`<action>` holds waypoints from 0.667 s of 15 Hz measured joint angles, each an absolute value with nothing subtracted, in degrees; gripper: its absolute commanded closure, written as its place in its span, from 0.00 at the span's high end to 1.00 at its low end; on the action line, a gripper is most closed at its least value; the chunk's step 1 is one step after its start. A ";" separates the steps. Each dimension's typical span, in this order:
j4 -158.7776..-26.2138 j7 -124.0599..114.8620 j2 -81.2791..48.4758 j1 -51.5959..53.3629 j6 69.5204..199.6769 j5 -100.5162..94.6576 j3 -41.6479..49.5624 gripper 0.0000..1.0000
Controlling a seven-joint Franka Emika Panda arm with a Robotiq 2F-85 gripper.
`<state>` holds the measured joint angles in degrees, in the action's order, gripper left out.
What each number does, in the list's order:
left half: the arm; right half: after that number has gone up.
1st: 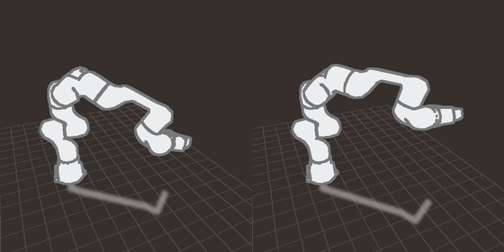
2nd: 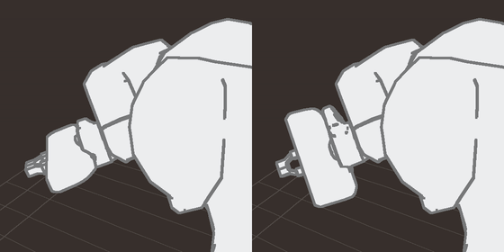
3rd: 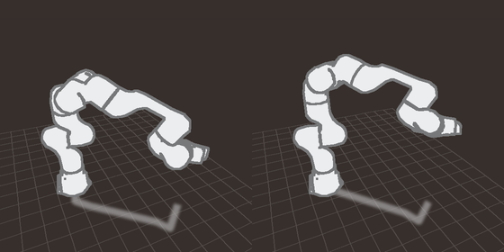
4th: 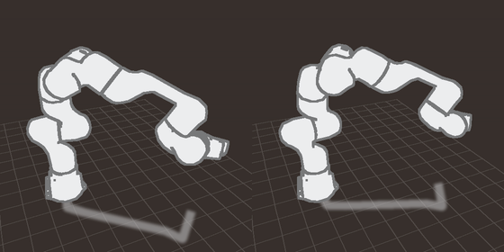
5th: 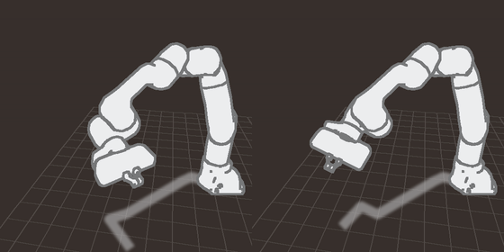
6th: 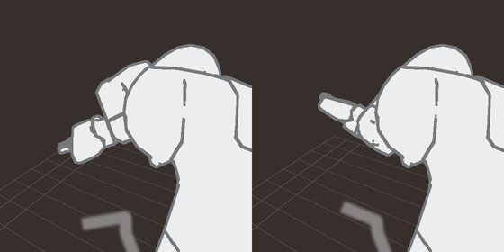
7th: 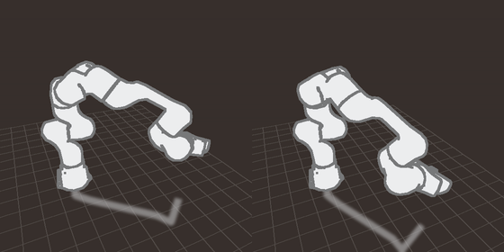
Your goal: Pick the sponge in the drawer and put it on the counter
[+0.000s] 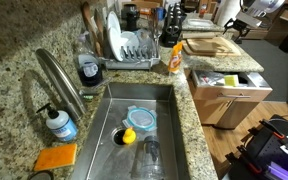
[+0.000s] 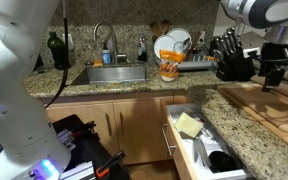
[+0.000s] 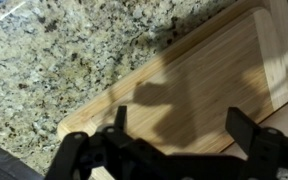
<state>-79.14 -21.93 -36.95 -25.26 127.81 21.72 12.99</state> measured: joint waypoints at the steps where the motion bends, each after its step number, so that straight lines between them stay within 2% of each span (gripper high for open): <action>1: -79.14 -21.93 -36.96 -25.25 127.81 21.72 12.97 1.00; 6: -79.14 -21.93 -36.96 -25.23 127.39 21.71 12.95 1.00; 10: -80.19 -22.22 -36.95 -24.05 120.86 16.89 13.26 1.00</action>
<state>-80.19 -22.22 -36.95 -24.05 120.86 16.89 13.26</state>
